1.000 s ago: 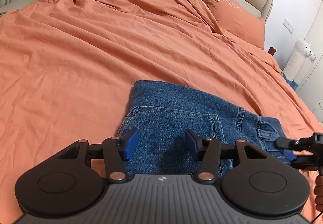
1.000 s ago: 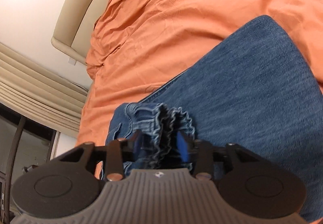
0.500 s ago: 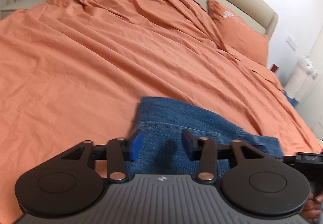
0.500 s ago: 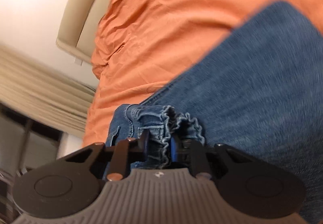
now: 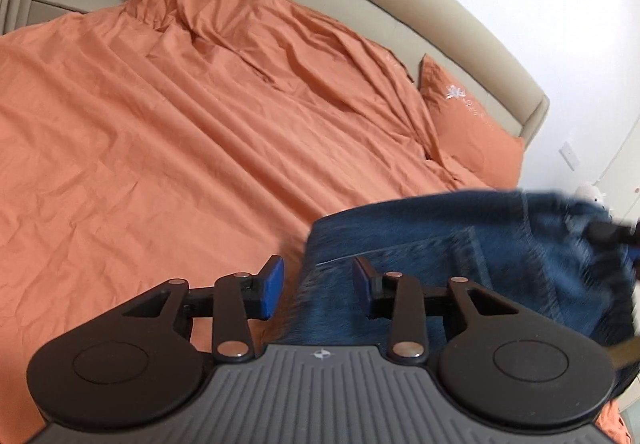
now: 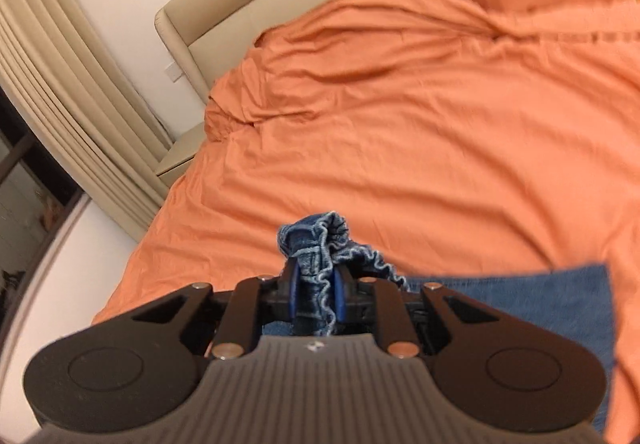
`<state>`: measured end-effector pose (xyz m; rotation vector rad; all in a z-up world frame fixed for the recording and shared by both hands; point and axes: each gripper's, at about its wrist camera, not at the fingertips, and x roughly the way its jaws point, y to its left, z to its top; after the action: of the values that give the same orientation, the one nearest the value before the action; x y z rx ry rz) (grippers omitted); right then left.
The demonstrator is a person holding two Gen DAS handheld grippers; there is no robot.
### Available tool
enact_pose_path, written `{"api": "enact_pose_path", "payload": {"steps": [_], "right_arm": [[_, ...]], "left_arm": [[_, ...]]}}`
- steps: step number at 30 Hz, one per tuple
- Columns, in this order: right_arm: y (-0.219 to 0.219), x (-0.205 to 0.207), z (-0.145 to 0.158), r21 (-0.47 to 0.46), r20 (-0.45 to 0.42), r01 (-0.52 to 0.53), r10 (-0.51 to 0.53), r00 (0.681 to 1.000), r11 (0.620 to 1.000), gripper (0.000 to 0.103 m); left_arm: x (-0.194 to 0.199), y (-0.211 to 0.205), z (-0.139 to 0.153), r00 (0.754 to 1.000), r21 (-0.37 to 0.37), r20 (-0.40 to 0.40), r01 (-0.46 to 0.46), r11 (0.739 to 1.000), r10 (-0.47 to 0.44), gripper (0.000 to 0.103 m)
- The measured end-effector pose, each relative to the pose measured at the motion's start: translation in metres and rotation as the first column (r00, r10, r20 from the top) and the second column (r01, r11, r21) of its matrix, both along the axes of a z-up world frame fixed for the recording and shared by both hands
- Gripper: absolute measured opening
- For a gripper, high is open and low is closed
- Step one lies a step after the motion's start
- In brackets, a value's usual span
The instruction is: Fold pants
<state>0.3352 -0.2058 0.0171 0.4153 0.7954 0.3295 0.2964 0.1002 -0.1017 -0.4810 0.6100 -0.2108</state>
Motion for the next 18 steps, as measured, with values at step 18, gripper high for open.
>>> {"api": "enact_pose_path", "payload": {"steps": [18], "right_arm": [[-0.131,-0.01,-0.085,-0.179,-0.155,0.254,-0.283,0.947,0.95,0.012]], "left_arm": [[-0.007,-0.08,-0.019,0.949,0.193,-0.015,0.312,0.93,-0.315,0.042]]}}
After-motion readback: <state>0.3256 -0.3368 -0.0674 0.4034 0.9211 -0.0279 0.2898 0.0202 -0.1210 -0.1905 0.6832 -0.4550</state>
